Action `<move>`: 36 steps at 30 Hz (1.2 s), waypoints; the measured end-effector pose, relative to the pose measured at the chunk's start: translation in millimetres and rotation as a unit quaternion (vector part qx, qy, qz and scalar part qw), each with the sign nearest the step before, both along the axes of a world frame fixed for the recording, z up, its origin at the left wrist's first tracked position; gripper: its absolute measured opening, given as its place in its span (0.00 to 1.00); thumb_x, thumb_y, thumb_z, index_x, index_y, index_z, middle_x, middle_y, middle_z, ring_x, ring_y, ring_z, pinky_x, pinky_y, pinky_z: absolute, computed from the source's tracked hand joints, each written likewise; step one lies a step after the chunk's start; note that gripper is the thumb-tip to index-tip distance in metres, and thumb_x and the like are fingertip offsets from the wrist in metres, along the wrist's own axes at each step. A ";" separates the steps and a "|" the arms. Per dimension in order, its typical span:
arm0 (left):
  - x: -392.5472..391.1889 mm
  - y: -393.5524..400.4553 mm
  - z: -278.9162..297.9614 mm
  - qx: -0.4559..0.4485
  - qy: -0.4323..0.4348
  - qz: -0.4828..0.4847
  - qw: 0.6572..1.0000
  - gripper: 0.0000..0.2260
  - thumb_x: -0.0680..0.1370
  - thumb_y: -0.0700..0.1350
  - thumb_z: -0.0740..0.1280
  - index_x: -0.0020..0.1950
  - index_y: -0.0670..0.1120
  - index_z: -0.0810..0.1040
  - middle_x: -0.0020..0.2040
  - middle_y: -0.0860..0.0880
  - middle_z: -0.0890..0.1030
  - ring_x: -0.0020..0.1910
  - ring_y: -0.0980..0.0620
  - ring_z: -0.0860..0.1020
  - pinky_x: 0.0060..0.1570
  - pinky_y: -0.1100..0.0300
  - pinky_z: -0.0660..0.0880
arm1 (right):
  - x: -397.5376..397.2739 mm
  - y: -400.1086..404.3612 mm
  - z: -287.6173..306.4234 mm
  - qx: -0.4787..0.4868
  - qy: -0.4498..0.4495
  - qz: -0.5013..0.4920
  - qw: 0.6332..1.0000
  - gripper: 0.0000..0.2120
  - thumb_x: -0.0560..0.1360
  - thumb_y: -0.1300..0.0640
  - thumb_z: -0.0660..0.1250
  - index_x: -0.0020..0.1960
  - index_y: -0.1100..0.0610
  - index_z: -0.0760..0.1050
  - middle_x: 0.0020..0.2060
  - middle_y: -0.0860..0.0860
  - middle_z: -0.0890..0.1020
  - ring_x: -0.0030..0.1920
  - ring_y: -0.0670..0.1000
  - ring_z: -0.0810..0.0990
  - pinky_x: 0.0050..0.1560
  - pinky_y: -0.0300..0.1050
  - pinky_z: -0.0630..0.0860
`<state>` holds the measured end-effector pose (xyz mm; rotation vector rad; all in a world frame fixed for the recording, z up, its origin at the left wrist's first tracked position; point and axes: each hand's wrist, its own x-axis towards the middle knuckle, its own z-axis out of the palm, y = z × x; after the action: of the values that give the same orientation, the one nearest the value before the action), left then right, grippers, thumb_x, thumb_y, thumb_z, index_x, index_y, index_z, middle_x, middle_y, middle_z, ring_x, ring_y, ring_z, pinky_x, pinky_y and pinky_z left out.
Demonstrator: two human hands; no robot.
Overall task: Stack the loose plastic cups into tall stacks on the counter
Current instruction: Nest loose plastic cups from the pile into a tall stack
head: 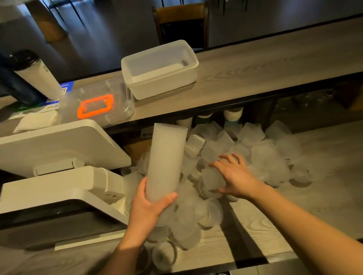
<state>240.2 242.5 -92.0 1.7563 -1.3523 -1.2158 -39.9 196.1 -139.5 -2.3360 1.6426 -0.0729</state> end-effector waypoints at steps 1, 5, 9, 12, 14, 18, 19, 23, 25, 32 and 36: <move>1.3 -0.1 0.2 -0.001 0.000 -0.001 1.000 0.39 0.63 0.61 0.78 0.69 0.58 0.64 0.60 0.55 0.73 0.56 0.54 0.75 0.43 0.62 0.76 | 0.4 0.3 4.8 0.015 -0.041 -0.023 0.999 0.37 0.71 0.41 0.73 0.74 0.49 0.63 0.72 0.51 0.70 0.75 0.55 0.61 0.77 0.56 0.52; 11.9 -0.1 -1.9 -0.006 -0.007 -0.015 1.000 0.41 0.62 0.62 0.80 0.70 0.57 0.65 0.61 0.55 0.73 0.56 0.54 0.76 0.49 0.55 0.79 | 7.3 4.4 34.4 0.066 -0.276 -0.111 0.952 0.33 0.71 0.45 0.76 0.71 0.48 0.66 0.67 0.48 0.72 0.66 0.48 0.72 0.67 0.48 0.73; 21.0 -1.8 3.8 -0.019 -0.044 -0.040 0.998 0.45 0.56 0.69 0.75 0.70 0.58 0.64 0.60 0.56 0.73 0.56 0.56 0.74 0.52 0.52 0.79 | 15.1 9.2 63.3 0.061 -0.488 -0.209 0.845 0.31 0.71 0.44 0.74 0.70 0.44 0.67 0.64 0.49 0.73 0.61 0.46 0.76 0.53 0.39 0.79; 25.5 -0.9 9.8 -0.038 -0.056 -0.063 0.996 0.43 0.56 0.69 0.74 0.67 0.60 0.64 0.58 0.61 0.72 0.55 0.60 0.73 0.49 0.57 0.75 | 22.6 12.0 85.4 0.017 -0.629 -0.293 0.720 0.30 0.74 0.47 0.71 0.73 0.47 0.65 0.60 0.50 0.77 0.58 0.49 0.80 0.52 0.45 0.81; 27.8 0.5 11.8 -0.048 -0.065 -0.079 0.994 0.42 0.57 0.68 0.75 0.67 0.61 0.65 0.57 0.62 0.72 0.54 0.62 0.73 0.48 0.59 0.74 | 26.0 12.4 99.8 0.007 -0.696 -0.311 0.648 0.28 0.75 0.50 0.69 0.72 0.52 0.66 0.57 0.49 0.80 0.58 0.50 0.81 0.53 0.47 0.81; 28.4 5.4 15.1 -0.071 -0.093 -0.120 0.986 0.37 0.63 0.58 0.81 0.66 0.64 0.64 0.58 0.62 0.72 0.54 0.61 0.73 0.47 0.62 0.72 | 31.9 17.0 120.0 0.014 -0.689 -0.279 0.669 0.29 0.73 0.46 0.69 0.71 0.52 0.69 0.60 0.50 0.80 0.59 0.49 0.81 0.59 0.49 0.79; 28.5 6.6 15.0 -0.075 -0.098 -0.129 0.984 0.37 0.63 0.57 0.81 0.66 0.64 0.64 0.58 0.62 0.72 0.54 0.61 0.73 0.48 0.63 0.72 | 33.8 18.9 123.0 0.019 -0.680 -0.265 0.683 0.28 0.73 0.46 0.68 0.71 0.51 0.70 0.60 0.50 0.80 0.59 0.49 0.81 0.59 0.48 0.79; 33.2 11.6 11.2 -0.072 -0.116 -0.157 0.978 0.40 0.62 0.62 0.80 0.69 0.62 0.65 0.61 0.59 0.73 0.57 0.57 0.74 0.53 0.57 0.76 | 39.4 28.0 127.4 0.004 -0.602 -0.222 0.767 0.22 0.75 0.47 0.69 0.68 0.42 0.72 0.60 0.47 0.78 0.59 0.45 0.79 0.58 0.45 0.79; 36.1 14.6 9.7 -0.072 -0.119 -0.169 0.976 0.41 0.61 0.64 0.79 0.69 0.64 0.65 0.61 0.60 0.73 0.57 0.58 0.74 0.54 0.56 0.76 | 40.7 32.0 125.1 -0.002 -0.551 -0.211 0.807 0.20 0.76 0.48 0.70 0.67 0.37 0.72 0.60 0.44 0.76 0.60 0.45 0.76 0.56 0.43 0.77; 35.6 30.2 9.3 -0.070 -0.129 -0.182 0.972 0.40 0.61 0.63 0.79 0.69 0.65 0.64 0.60 0.62 0.72 0.58 0.58 0.73 0.54 0.56 0.75 | 40.6 42.5 127.1 0.006 -0.468 -0.213 0.858 0.16 0.78 0.51 0.68 0.64 0.40 0.71 0.58 0.46 0.74 0.55 0.44 0.74 0.49 0.38 0.72; 29.8 38.2 11.2 -0.073 -0.126 -0.192 0.971 0.39 0.62 0.62 0.79 0.67 0.67 0.62 0.60 0.63 0.71 0.57 0.59 0.72 0.52 0.58 0.74 | 53.7 51.4 122.2 0.052 -0.434 -0.201 0.877 0.20 0.73 0.36 0.62 0.64 0.39 0.70 0.60 0.44 0.73 0.58 0.40 0.72 0.52 0.36 0.69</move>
<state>270.0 280.8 -80.8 1.6326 -1.9490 -1.0764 13.9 247.6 -17.3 -1.4528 1.5156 -0.9384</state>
